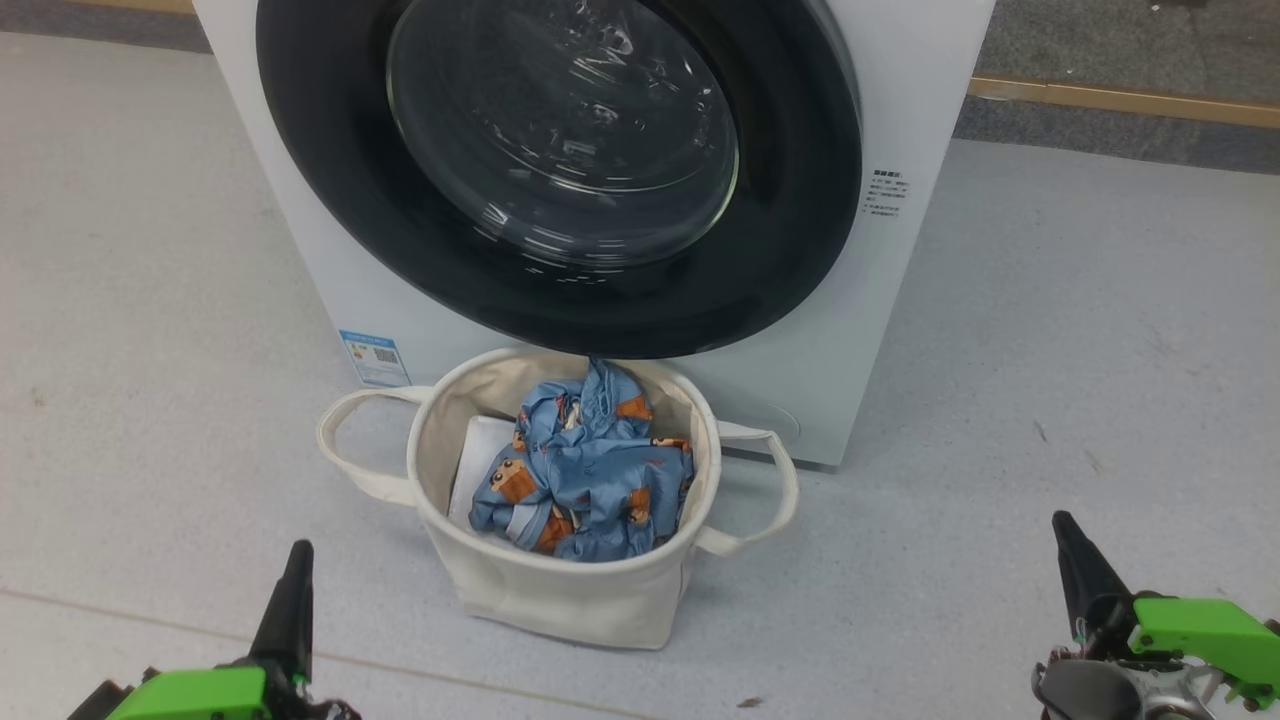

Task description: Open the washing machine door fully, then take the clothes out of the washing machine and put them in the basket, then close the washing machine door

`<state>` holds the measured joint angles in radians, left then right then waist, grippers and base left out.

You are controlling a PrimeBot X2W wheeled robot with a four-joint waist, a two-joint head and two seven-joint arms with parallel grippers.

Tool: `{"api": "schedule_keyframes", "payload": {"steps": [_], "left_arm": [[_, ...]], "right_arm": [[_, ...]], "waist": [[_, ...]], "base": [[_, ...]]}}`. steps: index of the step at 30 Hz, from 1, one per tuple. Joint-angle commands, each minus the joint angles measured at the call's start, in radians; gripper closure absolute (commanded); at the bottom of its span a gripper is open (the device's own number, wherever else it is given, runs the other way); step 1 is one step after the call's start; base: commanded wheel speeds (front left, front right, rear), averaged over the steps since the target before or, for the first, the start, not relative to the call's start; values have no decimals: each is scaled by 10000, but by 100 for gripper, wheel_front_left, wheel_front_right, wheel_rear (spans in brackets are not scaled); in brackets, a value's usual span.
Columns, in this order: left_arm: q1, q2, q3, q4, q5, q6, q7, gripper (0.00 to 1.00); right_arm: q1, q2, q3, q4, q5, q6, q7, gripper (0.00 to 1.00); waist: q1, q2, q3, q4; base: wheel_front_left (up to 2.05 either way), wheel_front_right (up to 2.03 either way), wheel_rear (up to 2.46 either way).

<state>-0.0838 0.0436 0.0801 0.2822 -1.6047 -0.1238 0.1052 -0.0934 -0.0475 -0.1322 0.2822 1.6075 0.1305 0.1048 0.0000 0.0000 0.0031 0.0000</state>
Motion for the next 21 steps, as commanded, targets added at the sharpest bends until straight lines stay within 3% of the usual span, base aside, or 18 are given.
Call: {"api": "schedule_keyframes", "payload": {"steps": [1, 21], "left_arm": [[-242, 66, 336, -371, -40, -69, 80, 100], [-242, 66, 336, -371, -41, -69, 80, 100]], "right_arm": [[-145, -35, 183, -374, 9, 2, 85, 100], [-145, -33, 180, -374, 7, 2, 88, 100]], "waist": [[0, 0, 0, 0], [0, 0, 0, 0]], "base": [[0, 0, 0], [0, 0, 0]]}}
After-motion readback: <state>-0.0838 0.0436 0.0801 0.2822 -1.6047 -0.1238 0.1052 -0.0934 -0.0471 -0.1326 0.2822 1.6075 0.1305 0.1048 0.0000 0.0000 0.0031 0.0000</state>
